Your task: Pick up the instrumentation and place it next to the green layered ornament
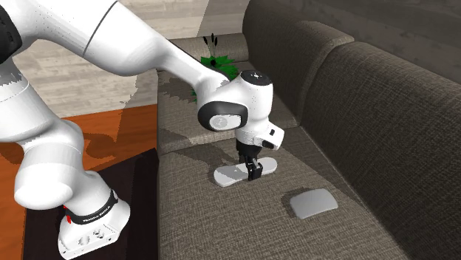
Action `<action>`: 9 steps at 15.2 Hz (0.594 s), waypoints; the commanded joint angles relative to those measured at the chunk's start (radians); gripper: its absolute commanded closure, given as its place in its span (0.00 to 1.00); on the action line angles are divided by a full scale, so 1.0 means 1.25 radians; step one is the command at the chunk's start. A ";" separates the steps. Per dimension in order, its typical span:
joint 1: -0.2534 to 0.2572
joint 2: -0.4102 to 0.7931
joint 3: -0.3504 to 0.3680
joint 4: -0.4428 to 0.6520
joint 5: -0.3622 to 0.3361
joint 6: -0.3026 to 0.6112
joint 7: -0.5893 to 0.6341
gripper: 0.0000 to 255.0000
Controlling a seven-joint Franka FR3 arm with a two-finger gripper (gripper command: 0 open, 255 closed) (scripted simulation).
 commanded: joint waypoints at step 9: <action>0.000 -0.054 0.002 0.035 -0.018 -0.087 0.014 1.00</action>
